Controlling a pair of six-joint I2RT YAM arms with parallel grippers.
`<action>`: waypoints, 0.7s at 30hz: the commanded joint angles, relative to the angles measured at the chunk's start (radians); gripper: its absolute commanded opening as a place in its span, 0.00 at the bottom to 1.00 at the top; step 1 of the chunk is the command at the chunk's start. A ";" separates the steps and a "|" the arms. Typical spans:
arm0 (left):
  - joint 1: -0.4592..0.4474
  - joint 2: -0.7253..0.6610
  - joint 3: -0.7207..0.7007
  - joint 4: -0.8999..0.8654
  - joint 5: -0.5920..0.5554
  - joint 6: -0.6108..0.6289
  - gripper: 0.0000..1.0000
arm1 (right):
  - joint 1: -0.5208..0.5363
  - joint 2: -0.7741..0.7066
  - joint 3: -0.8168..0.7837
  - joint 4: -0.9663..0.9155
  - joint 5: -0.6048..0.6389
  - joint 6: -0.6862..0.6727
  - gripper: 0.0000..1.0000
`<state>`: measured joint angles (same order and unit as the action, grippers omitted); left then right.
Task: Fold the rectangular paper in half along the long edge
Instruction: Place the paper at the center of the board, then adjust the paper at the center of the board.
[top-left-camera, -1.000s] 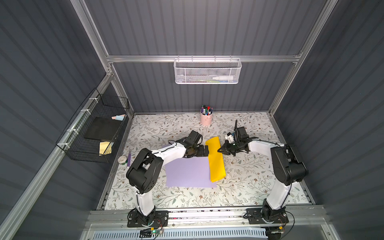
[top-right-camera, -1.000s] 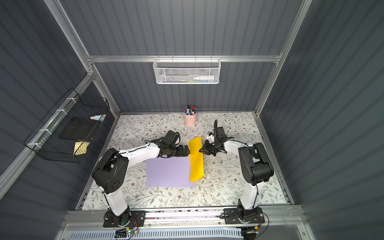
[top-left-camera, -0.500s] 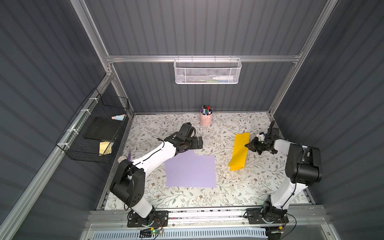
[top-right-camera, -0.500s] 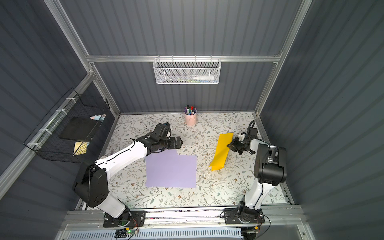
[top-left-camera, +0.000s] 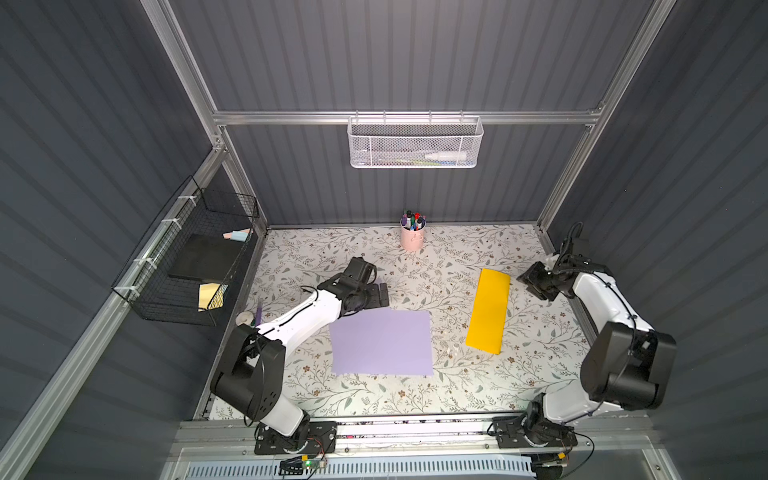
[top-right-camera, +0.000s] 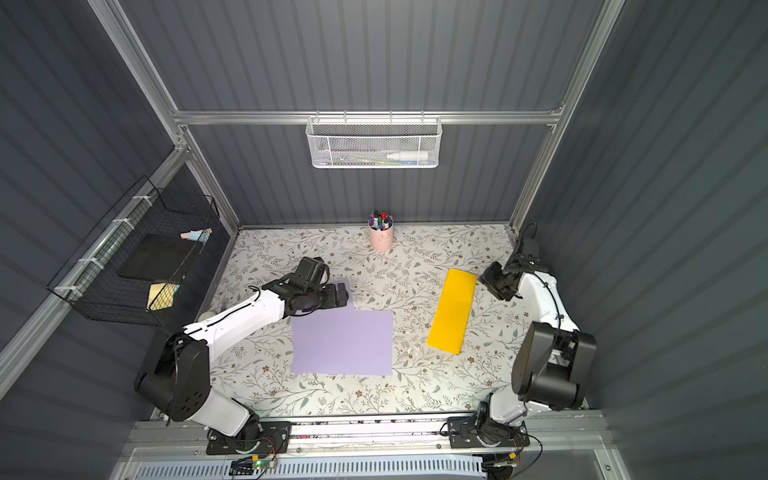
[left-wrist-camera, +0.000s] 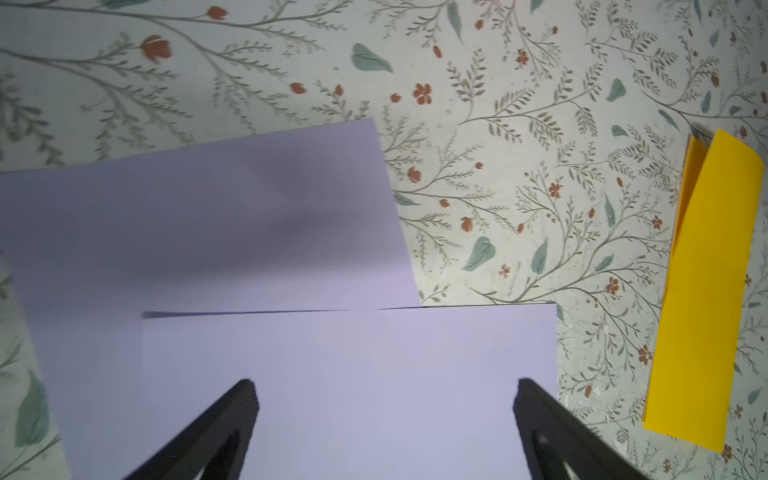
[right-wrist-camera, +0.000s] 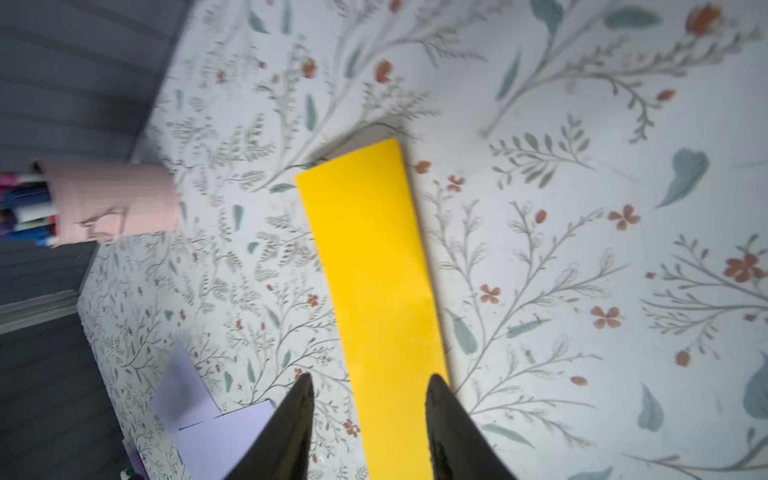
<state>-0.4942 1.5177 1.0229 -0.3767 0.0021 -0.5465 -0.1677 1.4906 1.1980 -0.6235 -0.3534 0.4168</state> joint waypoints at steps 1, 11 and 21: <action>0.017 -0.102 -0.057 0.010 -0.065 -0.043 0.99 | 0.178 -0.042 0.010 -0.068 -0.014 -0.024 0.54; 0.034 -0.302 -0.276 -0.033 -0.143 -0.223 0.99 | 0.507 0.175 -0.054 0.156 -0.290 0.028 0.56; 0.040 -0.353 -0.331 -0.043 -0.172 -0.281 0.99 | 0.712 0.622 0.424 -0.136 -0.076 -0.176 0.56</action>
<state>-0.4618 1.1843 0.7002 -0.3954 -0.1490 -0.7986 0.5598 2.0357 1.5589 -0.6247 -0.5308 0.3199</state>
